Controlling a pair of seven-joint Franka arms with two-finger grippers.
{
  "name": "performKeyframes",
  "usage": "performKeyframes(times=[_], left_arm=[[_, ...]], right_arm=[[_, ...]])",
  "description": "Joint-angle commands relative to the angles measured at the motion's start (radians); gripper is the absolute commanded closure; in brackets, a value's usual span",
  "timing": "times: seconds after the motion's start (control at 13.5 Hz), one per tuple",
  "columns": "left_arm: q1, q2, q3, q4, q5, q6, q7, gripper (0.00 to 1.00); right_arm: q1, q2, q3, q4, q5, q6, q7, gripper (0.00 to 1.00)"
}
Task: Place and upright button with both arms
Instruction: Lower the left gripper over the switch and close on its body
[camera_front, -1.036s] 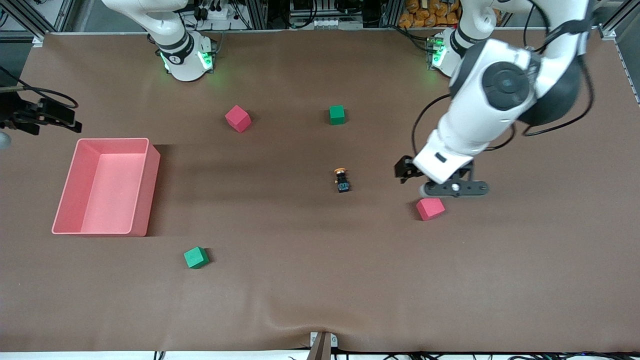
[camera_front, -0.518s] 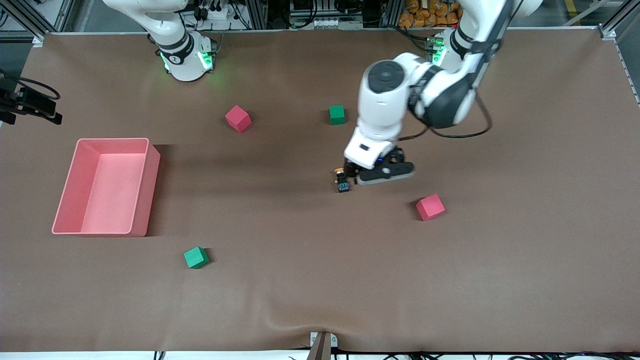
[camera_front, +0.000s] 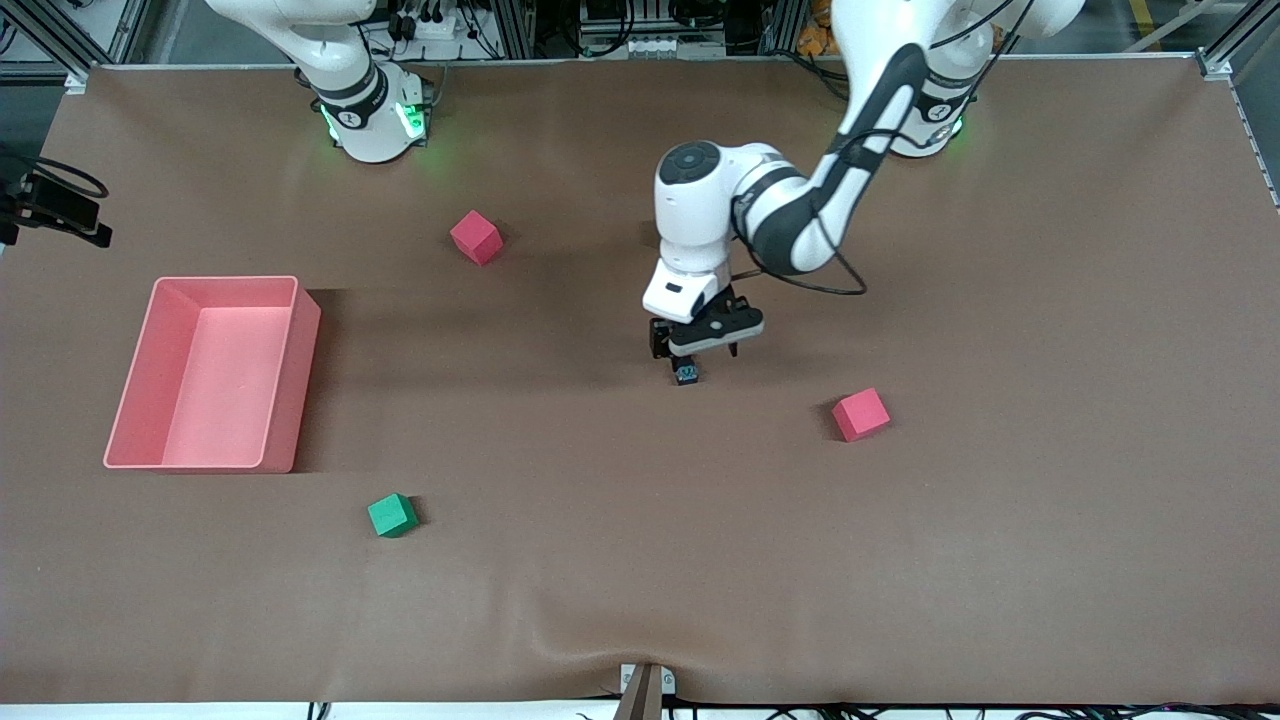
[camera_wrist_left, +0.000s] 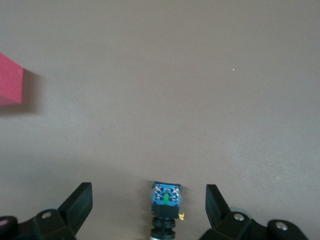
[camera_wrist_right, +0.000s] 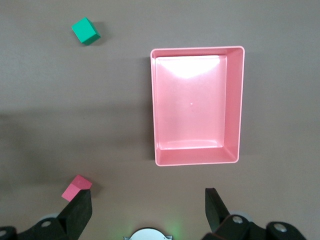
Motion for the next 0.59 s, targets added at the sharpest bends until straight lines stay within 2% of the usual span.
performKeyframes(times=[0.0, 0.15, 0.52], left_arm=[[-0.012, 0.043, 0.006, 0.02, 0.097, 0.029, -0.12, 0.0], [-0.02, 0.058, 0.006, 0.019, 0.1, 0.048, -0.197, 0.0], [-0.061, 0.109, 0.008, 0.028, 0.109, 0.05, -0.246, 0.0]], right_arm=[[0.009, 0.0, 0.014, -0.007, 0.015, 0.008, 0.021, 0.0], [0.009, -0.001, 0.014, -0.007, 0.014, -0.007, 0.034, 0.0], [-0.021, -0.002, 0.009, 0.001, 0.024, 0.03, 0.037, 0.0]])
